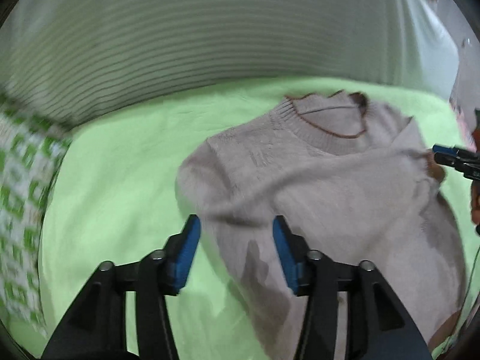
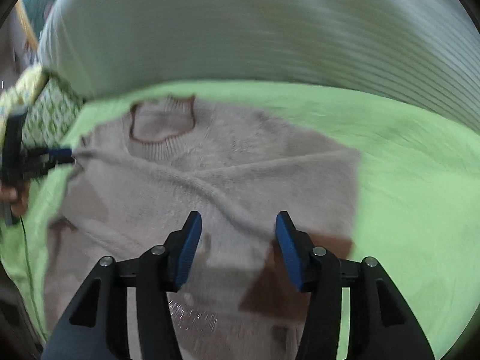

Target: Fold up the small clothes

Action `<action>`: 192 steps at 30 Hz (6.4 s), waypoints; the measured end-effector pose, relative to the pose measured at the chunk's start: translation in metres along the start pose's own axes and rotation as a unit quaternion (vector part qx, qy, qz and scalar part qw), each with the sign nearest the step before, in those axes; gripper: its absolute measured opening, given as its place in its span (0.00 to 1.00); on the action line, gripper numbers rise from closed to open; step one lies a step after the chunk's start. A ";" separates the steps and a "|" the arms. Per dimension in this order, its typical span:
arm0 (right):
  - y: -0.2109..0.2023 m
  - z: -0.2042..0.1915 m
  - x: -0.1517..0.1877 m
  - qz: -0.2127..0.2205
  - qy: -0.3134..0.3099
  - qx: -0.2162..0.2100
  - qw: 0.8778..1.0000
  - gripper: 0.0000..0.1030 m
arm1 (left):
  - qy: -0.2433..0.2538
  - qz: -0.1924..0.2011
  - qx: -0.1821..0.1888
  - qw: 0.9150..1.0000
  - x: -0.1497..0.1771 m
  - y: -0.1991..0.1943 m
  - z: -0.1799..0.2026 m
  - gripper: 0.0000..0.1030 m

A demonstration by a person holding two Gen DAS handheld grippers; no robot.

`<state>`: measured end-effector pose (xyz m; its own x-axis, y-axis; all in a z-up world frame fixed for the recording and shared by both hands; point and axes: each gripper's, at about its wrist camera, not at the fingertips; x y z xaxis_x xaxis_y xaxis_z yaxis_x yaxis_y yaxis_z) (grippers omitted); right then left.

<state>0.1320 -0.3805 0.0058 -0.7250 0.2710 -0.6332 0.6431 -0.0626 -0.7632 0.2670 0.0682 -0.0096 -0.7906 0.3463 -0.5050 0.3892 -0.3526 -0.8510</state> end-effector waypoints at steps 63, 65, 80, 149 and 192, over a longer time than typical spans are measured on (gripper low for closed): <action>0.071 -0.220 -0.040 0.004 0.042 -0.223 0.974 0.30 | -0.423 0.142 0.086 0.891 0.174 0.033 -0.030 0.11; 0.070 -0.213 -0.018 -0.005 0.045 -0.207 0.977 0.30 | -0.469 0.156 0.122 0.861 0.186 0.036 -0.041 0.11; -0.002 -0.125 0.055 0.002 0.114 -0.142 0.983 0.44 | -0.375 0.088 0.083 0.919 0.190 -0.020 -0.008 0.21; -0.196 -0.002 0.275 0.053 0.274 -0.124 0.952 0.07 | -0.235 0.097 0.294 0.921 0.278 -0.122 0.140 0.10; 0.031 0.048 -0.029 0.035 0.281 -0.038 0.958 0.33 | -0.262 0.089 0.175 0.945 -0.038 0.076 -0.022 0.50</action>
<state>0.1613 -0.4368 -0.0052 -0.4457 0.7452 -0.4961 0.7162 -0.0356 -0.6970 0.3372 0.0478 -0.0583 -0.8884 -0.1919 -0.4170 0.4310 -0.6616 -0.6136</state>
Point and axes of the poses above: each gripper's, at about its wrist camera, not at the fingertips, and y roughly the way its jaws point, z to its right, x to its underside, and after that the axes turned 9 degrees about x, right-handed
